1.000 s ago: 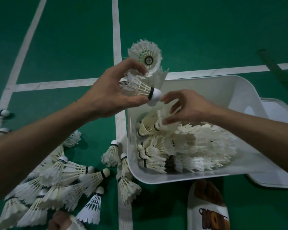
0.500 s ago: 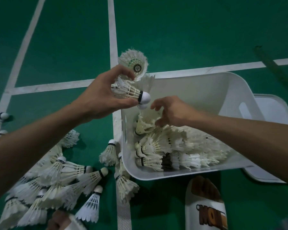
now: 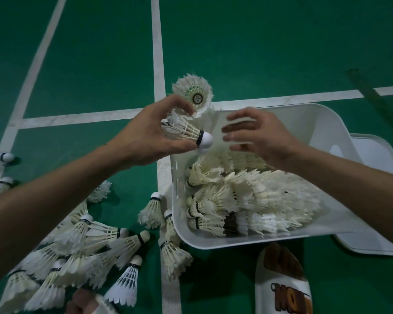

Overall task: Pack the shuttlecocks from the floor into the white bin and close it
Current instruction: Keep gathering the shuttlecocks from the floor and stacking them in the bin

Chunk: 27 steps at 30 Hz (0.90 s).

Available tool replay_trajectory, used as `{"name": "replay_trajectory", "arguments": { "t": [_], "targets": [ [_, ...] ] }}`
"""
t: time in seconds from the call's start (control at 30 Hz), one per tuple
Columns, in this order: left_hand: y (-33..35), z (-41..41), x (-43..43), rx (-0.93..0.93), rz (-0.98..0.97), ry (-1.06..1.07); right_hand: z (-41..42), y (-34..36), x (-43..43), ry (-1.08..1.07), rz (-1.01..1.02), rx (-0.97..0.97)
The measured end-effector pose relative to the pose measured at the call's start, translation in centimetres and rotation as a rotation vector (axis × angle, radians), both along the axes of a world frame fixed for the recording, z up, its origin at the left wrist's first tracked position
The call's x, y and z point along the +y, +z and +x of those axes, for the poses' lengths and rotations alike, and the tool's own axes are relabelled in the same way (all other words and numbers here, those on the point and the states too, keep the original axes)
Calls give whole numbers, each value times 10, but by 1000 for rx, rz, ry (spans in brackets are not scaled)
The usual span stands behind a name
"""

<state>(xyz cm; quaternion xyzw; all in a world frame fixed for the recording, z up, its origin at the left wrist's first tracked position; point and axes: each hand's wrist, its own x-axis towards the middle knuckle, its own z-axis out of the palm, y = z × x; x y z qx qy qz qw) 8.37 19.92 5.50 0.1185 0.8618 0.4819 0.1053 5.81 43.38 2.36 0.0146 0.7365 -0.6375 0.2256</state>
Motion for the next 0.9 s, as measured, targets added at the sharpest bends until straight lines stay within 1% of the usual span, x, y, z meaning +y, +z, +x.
{"name": "replay_trajectory", "arguments": {
  "t": [0.03, 0.07, 0.1, 0.2, 0.4, 0.47, 0.6, 0.7, 0.9],
  "targets": [
    [1, 0, 1, -5, -4, -12, 0, 8, 2, -11, -115, -21],
    [3, 0, 2, -13, -9, -30, 2, 13, 2, 4, -177, -26],
    [4, 0, 5, -27, -7, -53, 3, 18, 1, 35, -194, -20],
    [5, 5, 11, -80, 35, -111, 9, 24, -9, 113, -105, 30],
    [4, 12, 12, -95, 14, -101, 11, 19, -8, 117, -56, 17],
    [5, 11, 12, -83, -4, -68, 9, 16, -1, 137, 1, 20],
    [4, 4, 5, -37, -30, 35, 5, 4, 14, 157, 305, 132],
    [2, 1, 1, -23, -62, 69, 3, -16, 17, 67, 361, 89],
    [2, 3, 0, -15, -113, 75, 9, -46, -3, 95, 504, 152]
  ]
}}
